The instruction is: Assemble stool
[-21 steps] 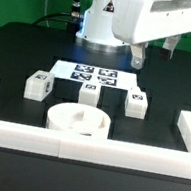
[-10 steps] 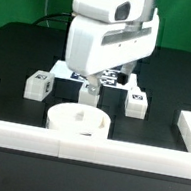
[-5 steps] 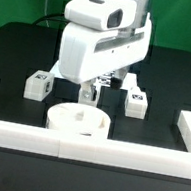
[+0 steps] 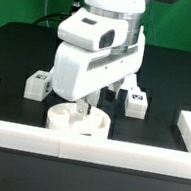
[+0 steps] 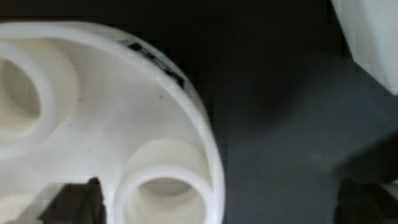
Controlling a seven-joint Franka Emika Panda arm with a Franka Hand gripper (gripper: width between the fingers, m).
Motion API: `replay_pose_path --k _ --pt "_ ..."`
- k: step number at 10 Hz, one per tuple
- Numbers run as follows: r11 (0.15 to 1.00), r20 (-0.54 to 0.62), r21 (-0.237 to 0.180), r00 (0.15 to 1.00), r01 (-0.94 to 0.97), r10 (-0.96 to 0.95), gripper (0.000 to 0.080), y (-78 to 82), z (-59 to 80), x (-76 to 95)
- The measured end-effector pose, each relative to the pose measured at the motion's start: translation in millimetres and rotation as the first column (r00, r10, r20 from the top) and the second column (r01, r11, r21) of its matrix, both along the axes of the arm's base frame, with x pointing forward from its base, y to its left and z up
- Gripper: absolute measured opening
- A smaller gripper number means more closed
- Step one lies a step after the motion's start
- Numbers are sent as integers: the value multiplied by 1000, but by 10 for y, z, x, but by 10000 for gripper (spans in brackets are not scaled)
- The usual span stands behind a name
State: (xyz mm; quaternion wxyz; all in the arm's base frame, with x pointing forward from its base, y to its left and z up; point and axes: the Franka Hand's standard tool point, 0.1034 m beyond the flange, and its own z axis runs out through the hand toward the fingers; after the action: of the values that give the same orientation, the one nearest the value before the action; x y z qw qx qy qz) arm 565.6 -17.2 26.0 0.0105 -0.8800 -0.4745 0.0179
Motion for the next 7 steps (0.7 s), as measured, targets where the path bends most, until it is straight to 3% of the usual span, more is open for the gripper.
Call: replay_pose_path --k 5,7 --pt "1000 0 3 1000 -1 1 649 12 -90 55" --pt "1000 2 3 1000 0 0 361 11 -92 62"
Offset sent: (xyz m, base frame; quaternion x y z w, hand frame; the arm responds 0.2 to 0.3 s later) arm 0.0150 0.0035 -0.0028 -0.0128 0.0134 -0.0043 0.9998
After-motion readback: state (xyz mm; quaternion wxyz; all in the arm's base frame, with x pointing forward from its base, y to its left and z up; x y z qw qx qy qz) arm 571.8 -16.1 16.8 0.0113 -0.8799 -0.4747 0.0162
